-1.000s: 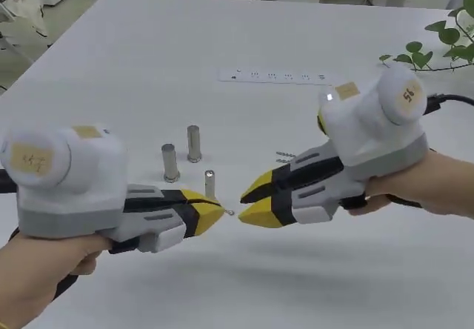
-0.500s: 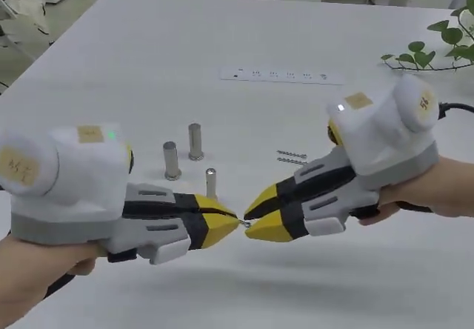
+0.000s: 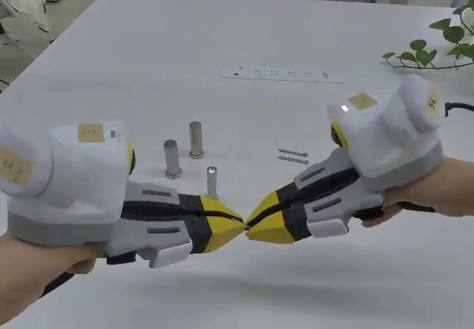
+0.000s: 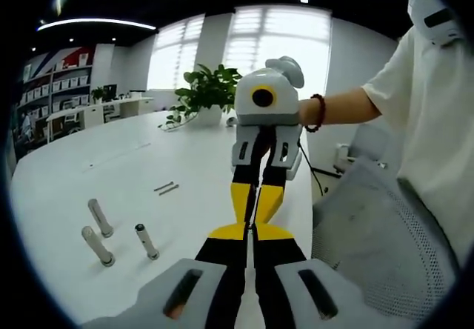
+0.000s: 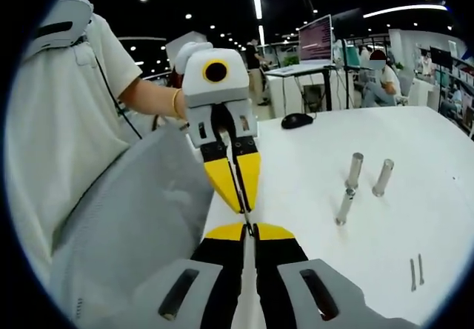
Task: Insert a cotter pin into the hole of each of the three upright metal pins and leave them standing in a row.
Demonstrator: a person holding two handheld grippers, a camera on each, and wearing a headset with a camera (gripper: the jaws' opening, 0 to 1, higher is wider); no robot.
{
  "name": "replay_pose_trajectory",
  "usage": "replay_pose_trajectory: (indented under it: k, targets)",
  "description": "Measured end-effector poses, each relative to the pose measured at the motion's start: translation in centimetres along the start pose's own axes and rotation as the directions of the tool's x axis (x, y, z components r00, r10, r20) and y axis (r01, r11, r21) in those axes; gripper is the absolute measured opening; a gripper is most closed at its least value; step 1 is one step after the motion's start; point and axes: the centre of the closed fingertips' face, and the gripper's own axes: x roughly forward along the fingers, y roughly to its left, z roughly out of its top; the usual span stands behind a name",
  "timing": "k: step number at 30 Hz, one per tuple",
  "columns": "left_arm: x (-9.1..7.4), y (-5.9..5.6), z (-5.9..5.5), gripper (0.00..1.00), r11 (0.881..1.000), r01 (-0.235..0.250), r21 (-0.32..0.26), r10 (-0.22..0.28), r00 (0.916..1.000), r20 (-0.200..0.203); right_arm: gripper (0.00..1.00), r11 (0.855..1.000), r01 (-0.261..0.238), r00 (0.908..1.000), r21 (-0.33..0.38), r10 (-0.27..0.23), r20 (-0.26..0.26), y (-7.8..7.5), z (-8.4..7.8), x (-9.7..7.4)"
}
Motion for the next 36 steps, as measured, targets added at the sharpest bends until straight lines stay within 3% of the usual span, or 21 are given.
replay_pose_trajectory:
  k: [7,14,17,22,25,28,32,36]
  targets:
    - [-0.1,0.0,0.1,0.0,1.0,0.003,0.002,-0.003,0.9999,0.01,0.03,1.0,-0.003,0.9999,-0.008,0.003,-0.011,0.0,0.1,0.0]
    - [0.0,0.2,-0.3,0.01,1.0,-0.021,0.013,0.021,0.9998,-0.006,0.02,0.999,0.012,0.997,-0.049,-0.016,-0.076,-0.3,-0.2,0.0]
    - [0.0,0.8,-0.9,0.01,0.998,-0.058,0.023,0.058,0.998,-0.026,0.02,0.998,0.03,0.9958,-0.054,-0.035,-0.085,-0.7,0.0,-0.2]
    - [-0.3,1.8,-0.8,0.09,0.993,-0.114,0.009,0.114,0.9934,-0.008,0.02,0.996,0.07,0.9903,-0.061,-0.076,-0.117,-1.6,0.2,-0.6]
    - [-0.5,2.6,-0.9,0.13,0.988,-0.155,0.017,0.155,0.9879,-0.007,0.02,0.995,0.082,0.987,-0.057,-0.089,-0.134,-2.0,0.2,-0.6]
    - [-0.7,3.3,-1.0,0.14,0.981,-0.192,0.006,0.192,0.9813,0.002,0.02,0.994,0.1,0.9782,-0.032,-0.104,-0.18,-2.4,-0.4,-0.6]
    - [-0.9,4.4,-1.2,0.17,0.968,-0.249,0.0,0.249,0.9684,0.015,0.02,0.993,0.122,0.9659,-0.001,-0.119,-0.23,-3.1,-0.9,-0.6]
    - [-1.0,5.5,-1.6,0.18,0.954,-0.299,-0.009,0.299,0.9542,0.01,0.02,0.989,0.144,0.9591,0.015,-0.136,-0.248,-3.9,-0.9,-0.6]
